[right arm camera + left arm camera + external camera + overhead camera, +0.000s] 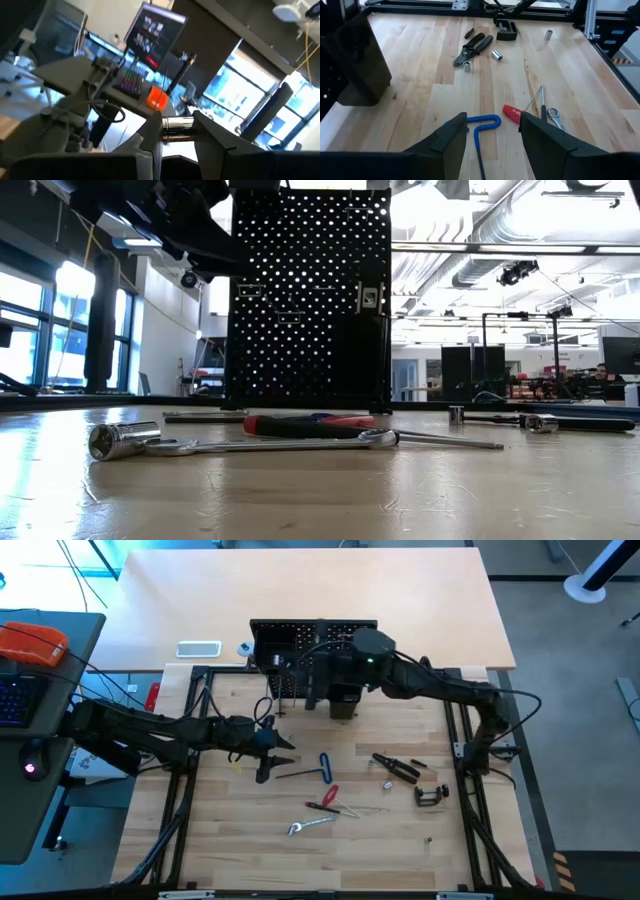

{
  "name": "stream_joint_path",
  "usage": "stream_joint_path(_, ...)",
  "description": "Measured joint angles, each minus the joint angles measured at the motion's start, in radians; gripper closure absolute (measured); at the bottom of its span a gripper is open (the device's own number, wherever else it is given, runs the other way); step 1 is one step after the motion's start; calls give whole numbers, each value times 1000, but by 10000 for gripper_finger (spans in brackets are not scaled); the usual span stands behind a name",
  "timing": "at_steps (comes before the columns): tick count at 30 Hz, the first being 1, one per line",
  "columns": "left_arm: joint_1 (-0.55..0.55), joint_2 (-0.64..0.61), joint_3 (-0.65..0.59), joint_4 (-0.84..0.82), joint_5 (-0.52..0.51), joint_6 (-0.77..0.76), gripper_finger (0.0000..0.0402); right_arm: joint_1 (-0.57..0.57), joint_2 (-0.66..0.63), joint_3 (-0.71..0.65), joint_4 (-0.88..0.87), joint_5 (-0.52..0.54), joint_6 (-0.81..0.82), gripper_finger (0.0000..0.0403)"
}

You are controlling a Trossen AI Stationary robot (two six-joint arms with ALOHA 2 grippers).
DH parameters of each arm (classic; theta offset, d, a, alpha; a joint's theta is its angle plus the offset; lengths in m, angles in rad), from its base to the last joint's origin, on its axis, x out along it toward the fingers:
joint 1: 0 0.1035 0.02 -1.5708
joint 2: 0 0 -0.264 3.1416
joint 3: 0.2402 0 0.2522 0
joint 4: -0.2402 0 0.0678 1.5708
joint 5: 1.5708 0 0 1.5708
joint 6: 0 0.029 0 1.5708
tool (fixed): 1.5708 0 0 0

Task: Hang tools onto peg board
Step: Put the socket into the top black bin on the pegboard

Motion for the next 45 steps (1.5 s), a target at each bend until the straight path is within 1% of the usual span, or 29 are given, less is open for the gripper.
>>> stream_joint_path(6,-13,0,0,-1,-4,1,225,-12,116,210,-198,91,-1,324)
stream_joint_path(9,-23,0,0,-2,-5,1,225,-15,137,280,-271,156,-1,324)
stream_joint_path(11,-28,0,0,-2,-5,1,225,-20,137,304,-298,165,9,324)
stream_joint_path(16,-29,0,0,-2,-8,9,225,-38,137,334,-362,165,71,324)
stream_joint_path(23,-29,0,0,-2,-24,8,225,-70,137,326,-448,152,128,324)
stream_joint_path(33,-29,0,0,-3,-24,1,225,-77,137,326,-470,121,154,323)
stream_joint_path(40,-29,0,0,-3,-24,2,225,-83,137,326,-480,113,175,309)
stream_joint_path(45,-29,0,1,-7,-24,2,225,-83,137,326,-480,113,175,306)
